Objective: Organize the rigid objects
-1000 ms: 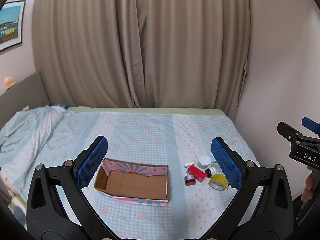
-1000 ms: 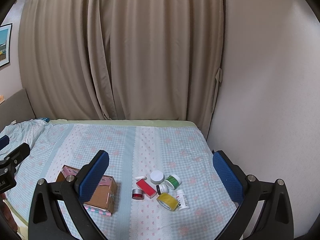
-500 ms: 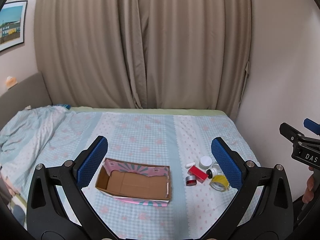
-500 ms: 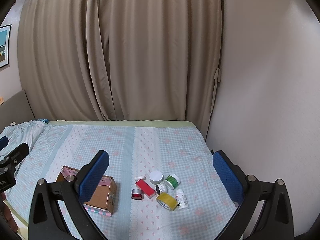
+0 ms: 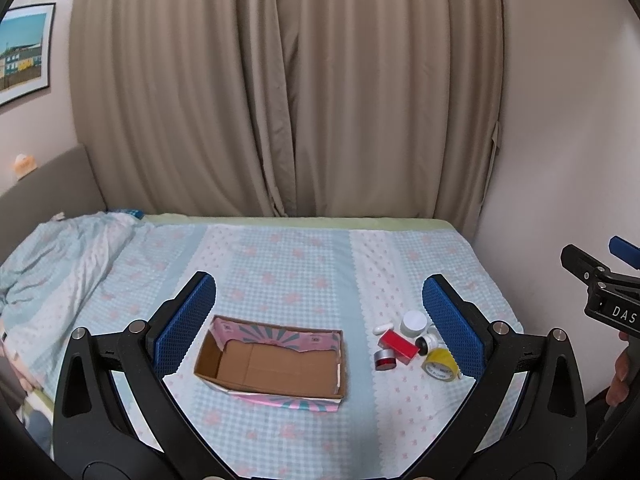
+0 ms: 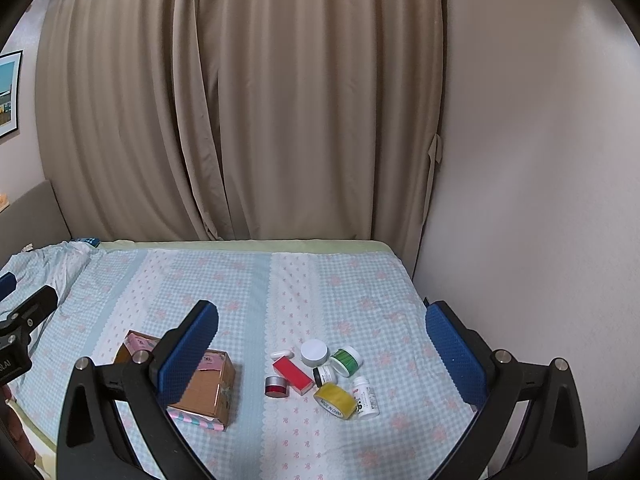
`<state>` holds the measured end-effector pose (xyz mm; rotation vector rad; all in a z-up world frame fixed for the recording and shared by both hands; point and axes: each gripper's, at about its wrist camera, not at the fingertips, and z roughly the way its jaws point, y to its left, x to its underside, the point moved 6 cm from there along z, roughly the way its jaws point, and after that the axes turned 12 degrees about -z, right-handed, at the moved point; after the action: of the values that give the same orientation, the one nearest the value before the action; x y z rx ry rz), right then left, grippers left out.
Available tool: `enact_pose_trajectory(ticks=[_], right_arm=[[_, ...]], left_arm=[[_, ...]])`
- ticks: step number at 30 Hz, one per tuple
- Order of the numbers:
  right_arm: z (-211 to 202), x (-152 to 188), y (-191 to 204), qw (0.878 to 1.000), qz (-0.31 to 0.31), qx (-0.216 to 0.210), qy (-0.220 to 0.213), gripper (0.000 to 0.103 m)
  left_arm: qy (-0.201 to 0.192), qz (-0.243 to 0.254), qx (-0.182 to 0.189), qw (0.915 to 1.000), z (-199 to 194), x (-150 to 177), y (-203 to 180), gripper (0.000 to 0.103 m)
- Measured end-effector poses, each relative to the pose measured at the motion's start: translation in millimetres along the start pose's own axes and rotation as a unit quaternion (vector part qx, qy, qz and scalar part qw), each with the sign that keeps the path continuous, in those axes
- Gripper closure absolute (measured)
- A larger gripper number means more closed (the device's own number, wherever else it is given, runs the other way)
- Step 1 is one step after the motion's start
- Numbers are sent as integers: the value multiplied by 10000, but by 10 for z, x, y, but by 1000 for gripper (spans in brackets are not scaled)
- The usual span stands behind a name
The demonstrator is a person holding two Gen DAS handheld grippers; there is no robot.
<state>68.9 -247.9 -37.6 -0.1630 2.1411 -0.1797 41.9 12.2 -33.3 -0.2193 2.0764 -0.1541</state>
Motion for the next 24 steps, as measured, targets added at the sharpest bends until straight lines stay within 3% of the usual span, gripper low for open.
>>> enact_pose_trajectory(ticks=[16, 24], right_arm=[[-12, 12, 5, 10000, 12, 8, 17, 0], [23, 86, -87, 9993, 280, -16, 261, 0]], left_arm=[[29, -28, -20, 10000, 24, 0, 30, 0], [468, -114, 93, 9988, 316, 62, 51, 0]])
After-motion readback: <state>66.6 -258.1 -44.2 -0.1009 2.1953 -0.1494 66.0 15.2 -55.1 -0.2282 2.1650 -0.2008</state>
